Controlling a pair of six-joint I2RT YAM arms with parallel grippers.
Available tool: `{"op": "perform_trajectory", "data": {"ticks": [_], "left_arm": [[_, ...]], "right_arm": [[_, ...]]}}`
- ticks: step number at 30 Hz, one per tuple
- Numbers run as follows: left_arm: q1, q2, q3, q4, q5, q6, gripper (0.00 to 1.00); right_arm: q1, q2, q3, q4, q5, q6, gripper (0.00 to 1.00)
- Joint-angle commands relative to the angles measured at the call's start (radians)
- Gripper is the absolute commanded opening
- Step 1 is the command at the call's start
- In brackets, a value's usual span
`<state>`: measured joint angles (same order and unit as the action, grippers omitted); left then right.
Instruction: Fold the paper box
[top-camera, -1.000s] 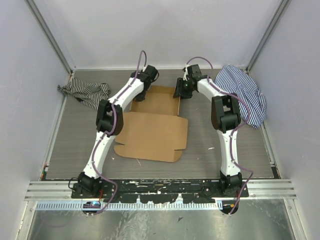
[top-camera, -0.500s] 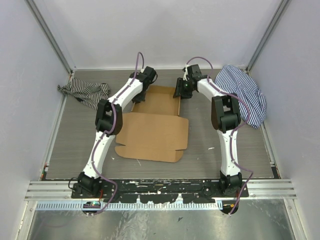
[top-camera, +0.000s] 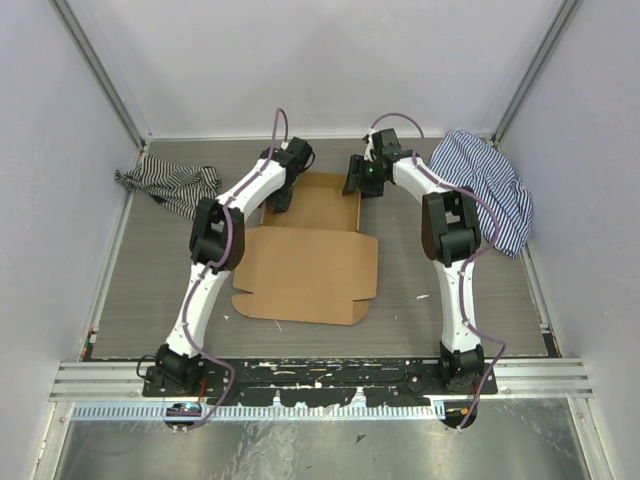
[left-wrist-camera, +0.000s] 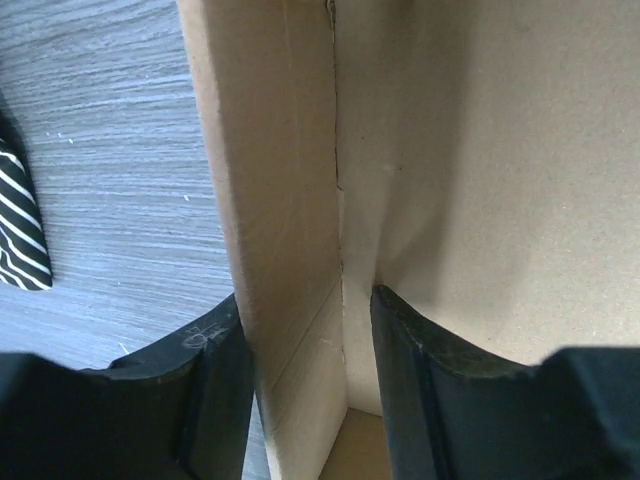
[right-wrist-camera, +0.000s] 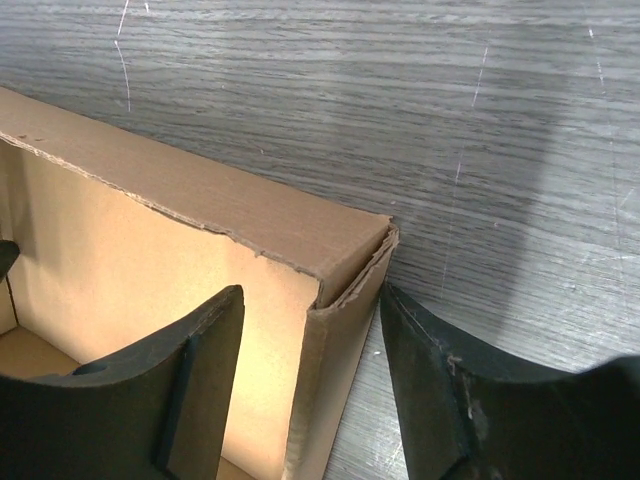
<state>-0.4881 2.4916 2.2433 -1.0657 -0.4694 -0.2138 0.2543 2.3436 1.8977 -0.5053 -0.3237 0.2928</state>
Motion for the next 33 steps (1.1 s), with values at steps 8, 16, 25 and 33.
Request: {"op": "perform_trajectory", "data": {"ticks": [8,16,25,33], "left_arm": [[0.006,-0.204,-0.079,-0.015,-0.045,-0.055,0.70],[0.026,-0.519,-0.285,0.088,0.014,-0.087,0.72],[0.027,-1.058,-0.818,0.337,0.123,-0.076,0.71],[0.031,-1.326,-1.002,0.307,0.234,-0.083,0.72]], "right_arm": [[0.008,-0.124,-0.045,-0.031,0.128,0.015,0.70],[-0.019,-0.274,-0.062,-0.052,0.271,0.002,0.73],[0.055,-0.786,-0.303,0.186,0.152,-0.090,0.93],[0.032,-0.839,-0.636,0.933,-0.485,0.439,0.62]]}}
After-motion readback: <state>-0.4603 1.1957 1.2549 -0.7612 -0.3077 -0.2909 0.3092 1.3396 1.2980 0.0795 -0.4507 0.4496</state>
